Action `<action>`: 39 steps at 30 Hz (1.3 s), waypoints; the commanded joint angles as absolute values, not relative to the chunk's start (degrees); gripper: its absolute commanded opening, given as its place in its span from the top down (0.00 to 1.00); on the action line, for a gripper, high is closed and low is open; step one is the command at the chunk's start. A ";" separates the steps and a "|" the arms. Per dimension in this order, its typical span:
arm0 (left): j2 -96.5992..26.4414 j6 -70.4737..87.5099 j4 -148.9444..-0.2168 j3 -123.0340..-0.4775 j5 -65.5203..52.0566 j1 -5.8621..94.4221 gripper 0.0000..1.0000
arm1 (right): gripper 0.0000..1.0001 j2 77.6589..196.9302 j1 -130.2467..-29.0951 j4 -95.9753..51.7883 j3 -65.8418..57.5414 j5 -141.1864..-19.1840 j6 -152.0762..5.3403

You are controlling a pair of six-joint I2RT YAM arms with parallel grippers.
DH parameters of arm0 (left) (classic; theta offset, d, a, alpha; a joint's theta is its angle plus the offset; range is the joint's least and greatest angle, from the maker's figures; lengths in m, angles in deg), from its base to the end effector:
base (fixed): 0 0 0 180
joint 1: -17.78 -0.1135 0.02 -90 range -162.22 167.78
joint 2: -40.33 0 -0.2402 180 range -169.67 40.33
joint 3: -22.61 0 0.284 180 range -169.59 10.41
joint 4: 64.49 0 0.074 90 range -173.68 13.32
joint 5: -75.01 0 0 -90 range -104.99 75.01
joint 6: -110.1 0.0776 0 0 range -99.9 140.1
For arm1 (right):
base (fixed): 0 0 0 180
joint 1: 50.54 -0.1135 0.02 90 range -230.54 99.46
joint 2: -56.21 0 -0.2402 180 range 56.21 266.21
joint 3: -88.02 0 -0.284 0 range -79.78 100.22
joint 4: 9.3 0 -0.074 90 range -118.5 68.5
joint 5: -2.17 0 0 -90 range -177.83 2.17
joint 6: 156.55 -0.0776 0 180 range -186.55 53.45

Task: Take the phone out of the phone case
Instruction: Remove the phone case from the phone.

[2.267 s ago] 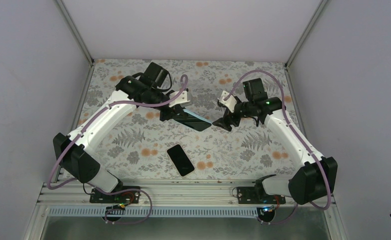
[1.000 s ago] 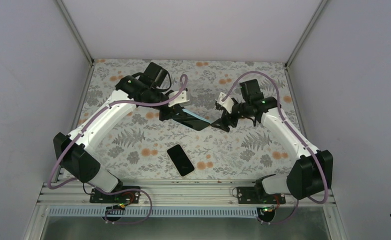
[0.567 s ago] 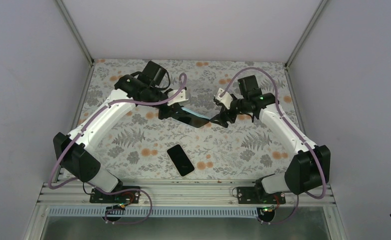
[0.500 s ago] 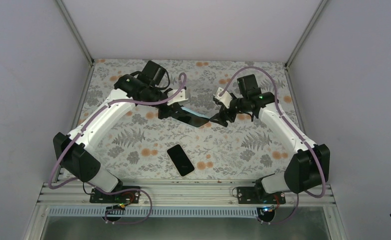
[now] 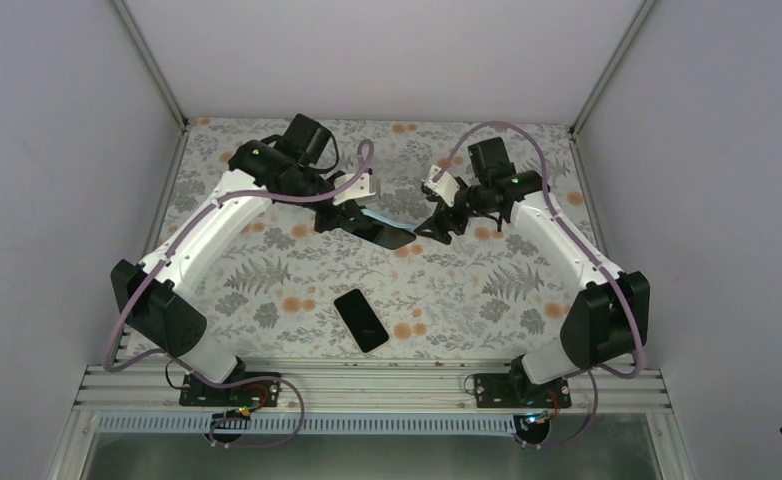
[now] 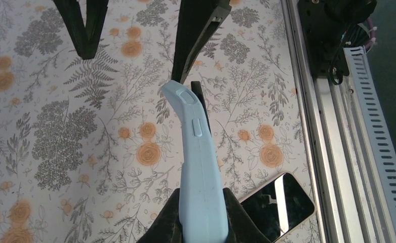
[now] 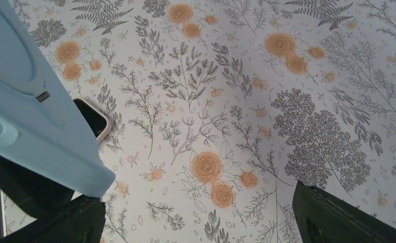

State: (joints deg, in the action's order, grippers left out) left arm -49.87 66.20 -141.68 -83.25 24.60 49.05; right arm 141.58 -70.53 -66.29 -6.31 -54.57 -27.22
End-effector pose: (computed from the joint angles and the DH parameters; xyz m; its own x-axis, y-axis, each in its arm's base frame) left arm 0.2804 -0.2281 0.3127 -0.0457 0.6774 -0.7342 0.9988 0.0186 -0.0450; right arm 0.3246 0.1634 0.2383 -0.2469 -0.6538 -0.7153 -0.9378 0.3471 0.0065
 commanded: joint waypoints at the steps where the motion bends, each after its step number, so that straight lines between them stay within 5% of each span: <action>1: -49.92 69.13 -147.45 -85.18 41.08 51.44 0.98 | 0.06 144.16 -72.89 -58.49 -1.09 -52.94 -28.61; 12: -49.15 66.61 -143.27 -85.37 36.82 50.75 0.98 | 0.02 150.67 -81.61 -70.83 7.90 -39.61 -22.21; 22: -43.56 55.16 -117.67 -77.40 17.32 43.96 0.98 | 0.06 157.21 -83.23 -92.56 14.64 -20.25 -4.98; 28: -45.75 50.81 -105.77 -77.65 3.94 43.25 0.98 | 0.08 158.40 -87.97 -95.28 15.13 -18.53 -4.68; 33: -45.80 49.02 -96.06 -76.53 -3.08 43.14 0.98 | 0.29 159.03 -91.50 -95.19 16.62 -19.15 -7.64; 39: -47.04 48.58 -89.89 -76.50 -9.00 43.18 0.98 | 0.37 158.96 -91.65 -95.24 16.97 -17.70 -9.80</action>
State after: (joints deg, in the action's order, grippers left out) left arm -43.55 53.53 -134.44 -74.91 15.99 46.56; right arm 160.92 -81.26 -81.09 15.76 -42.46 -8.23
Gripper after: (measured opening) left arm 0.125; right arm 0.640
